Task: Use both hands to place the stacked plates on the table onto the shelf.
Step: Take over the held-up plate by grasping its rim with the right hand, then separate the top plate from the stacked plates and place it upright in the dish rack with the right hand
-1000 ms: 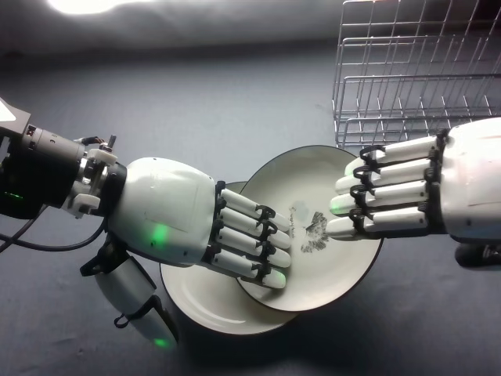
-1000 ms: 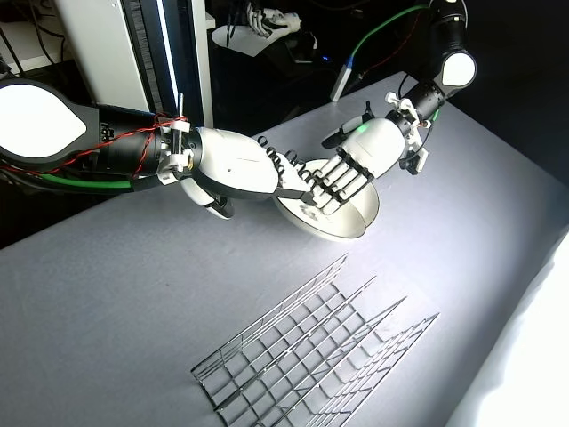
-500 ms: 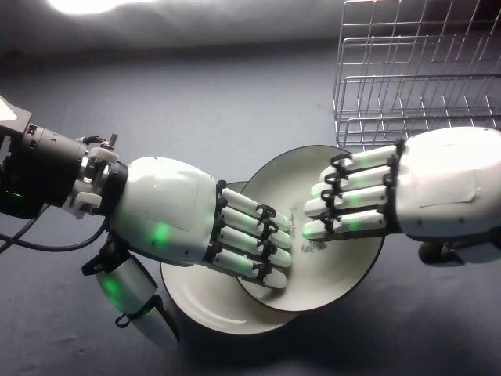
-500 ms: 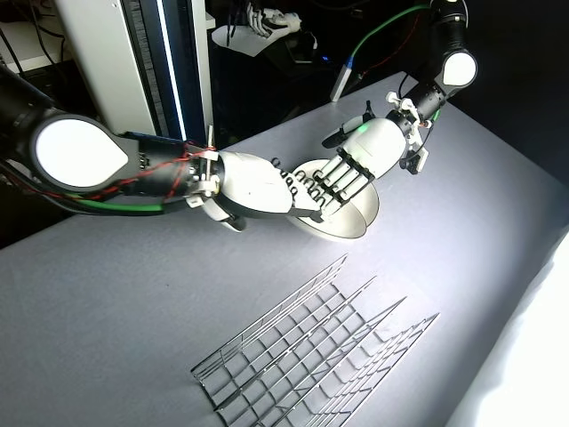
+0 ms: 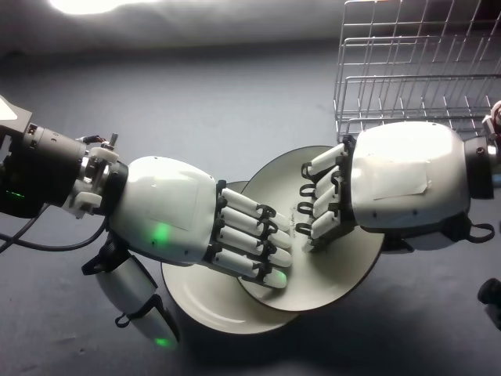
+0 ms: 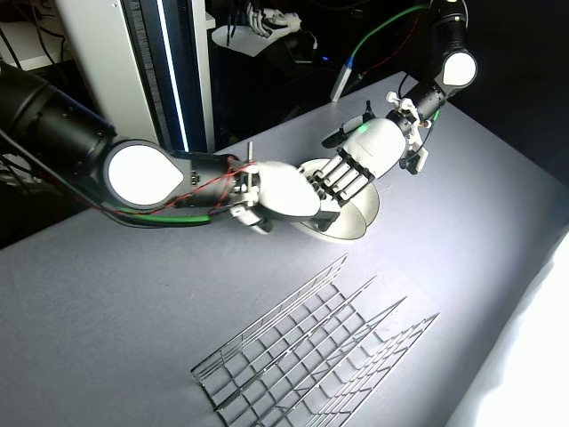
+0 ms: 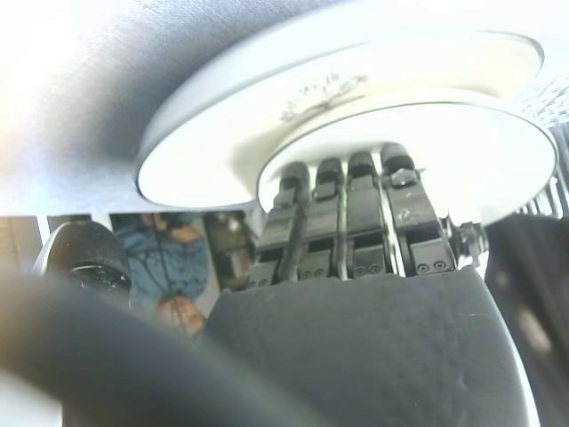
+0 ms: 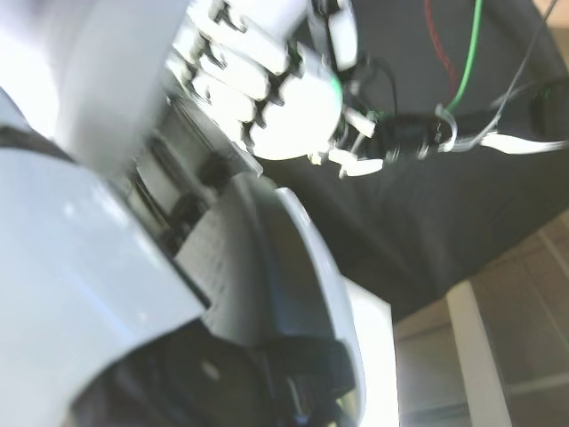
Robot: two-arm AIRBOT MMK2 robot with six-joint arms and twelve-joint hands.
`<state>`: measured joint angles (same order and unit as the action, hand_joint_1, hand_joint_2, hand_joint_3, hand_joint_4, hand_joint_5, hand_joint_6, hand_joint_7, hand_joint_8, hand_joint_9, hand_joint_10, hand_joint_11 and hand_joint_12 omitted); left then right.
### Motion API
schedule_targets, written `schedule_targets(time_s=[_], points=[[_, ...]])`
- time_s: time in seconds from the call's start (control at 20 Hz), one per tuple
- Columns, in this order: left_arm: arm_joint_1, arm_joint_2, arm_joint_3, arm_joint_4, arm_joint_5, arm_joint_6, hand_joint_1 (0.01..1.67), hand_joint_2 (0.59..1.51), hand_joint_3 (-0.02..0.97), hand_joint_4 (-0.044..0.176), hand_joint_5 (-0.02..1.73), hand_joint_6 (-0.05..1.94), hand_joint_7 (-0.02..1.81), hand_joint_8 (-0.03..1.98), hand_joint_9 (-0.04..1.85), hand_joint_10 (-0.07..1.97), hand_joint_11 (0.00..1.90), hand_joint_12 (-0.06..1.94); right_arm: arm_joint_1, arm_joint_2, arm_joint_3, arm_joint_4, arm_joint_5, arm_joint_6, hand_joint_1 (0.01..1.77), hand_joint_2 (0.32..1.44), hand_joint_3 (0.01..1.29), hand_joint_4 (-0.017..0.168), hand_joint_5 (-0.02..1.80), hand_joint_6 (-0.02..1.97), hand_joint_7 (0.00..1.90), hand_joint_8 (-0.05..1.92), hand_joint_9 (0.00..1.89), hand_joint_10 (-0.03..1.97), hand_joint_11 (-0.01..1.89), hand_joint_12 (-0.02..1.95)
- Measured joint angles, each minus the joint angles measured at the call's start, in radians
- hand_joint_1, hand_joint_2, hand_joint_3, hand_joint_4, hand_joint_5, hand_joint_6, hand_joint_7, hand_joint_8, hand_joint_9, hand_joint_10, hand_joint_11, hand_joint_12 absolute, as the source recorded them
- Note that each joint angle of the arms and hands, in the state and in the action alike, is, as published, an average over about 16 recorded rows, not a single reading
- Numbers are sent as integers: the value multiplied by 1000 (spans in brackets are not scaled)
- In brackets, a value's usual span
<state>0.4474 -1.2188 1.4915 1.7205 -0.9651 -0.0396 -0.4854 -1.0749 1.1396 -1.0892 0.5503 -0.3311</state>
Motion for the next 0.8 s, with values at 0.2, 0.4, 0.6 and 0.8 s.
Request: schedule_targets(time_s=[0.2, 0.4, 0.6, 0.8], points=[[-15, 10, 1, 2, 0, -12, 15, 1119, 13, 3, 48, 11, 5, -10, 3, -6, 19, -7, 7, -19, 14, 5, 16, -6, 1321, 976, 14, 0, 735, 520, 796, 306, 764, 497, 622, 1172], [-43, 40, -4, 1, 1, -31, 15, 1120, 13, 3, 49, 17, 8, -7, 10, -1, 20, 1, 12, -26, 20, 5, 31, -11, 1328, 949, 13, -2, 835, 720, 911, 439, 879, 696, 827, 1121], [-81, 94, -20, 2, -2, -55, 15, 1121, 13, 4, 51, 22, 17, -3, 17, 4, 20, 6, 29, -27, 19, 1, 35, -13, 1328, 929, 12, -2, 867, 834, 948, 535, 922, 848, 907, 1088], [-120, 170, -39, 10, -10, -81, 15, 1121, 12, 2, 52, 22, 23, -1, 20, 7, 19, 7, 57, -26, 12, 0, 25, -11, 1329, 925, 11, -1, 898, 855, 979, 569, 958, 889, 920, 1092]])
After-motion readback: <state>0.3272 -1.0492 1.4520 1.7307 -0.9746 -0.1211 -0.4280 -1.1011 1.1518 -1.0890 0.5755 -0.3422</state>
